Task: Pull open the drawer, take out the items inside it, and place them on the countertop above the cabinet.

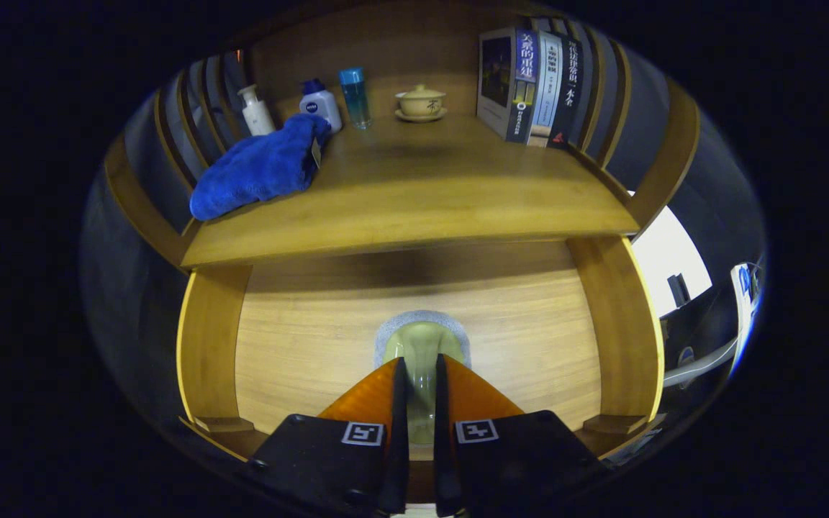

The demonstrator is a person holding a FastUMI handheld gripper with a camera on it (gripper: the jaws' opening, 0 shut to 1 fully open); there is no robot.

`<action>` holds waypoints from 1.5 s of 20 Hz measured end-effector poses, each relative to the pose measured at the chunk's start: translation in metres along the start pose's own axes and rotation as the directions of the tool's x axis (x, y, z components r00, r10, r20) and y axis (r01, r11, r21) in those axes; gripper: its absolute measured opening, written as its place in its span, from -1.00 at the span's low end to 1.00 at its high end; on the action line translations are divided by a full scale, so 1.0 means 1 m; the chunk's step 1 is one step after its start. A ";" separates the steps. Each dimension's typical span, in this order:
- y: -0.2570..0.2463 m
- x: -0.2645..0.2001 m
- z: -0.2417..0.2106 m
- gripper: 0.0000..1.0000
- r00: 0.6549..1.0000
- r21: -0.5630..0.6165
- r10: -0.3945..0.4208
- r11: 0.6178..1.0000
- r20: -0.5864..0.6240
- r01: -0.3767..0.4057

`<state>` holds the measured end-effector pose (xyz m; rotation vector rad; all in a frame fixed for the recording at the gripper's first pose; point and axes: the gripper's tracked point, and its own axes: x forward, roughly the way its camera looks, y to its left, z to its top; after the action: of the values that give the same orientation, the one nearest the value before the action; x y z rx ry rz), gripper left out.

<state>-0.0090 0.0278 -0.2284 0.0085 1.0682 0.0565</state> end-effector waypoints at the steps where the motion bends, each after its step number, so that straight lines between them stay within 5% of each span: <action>1: 0.000 -0.008 0.007 -0.54 1.000 -0.002 0.003 1.000 0.010 -0.003; 14: 0.001 -0.060 0.086 -0.54 0.994 -0.056 -0.010 0.998 0.110 0.016; 30: -0.006 0.029 0.191 -0.54 0.993 -0.067 -0.046 0.996 0.112 0.054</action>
<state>0.1723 0.0269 -0.1617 -0.0775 0.9550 0.0471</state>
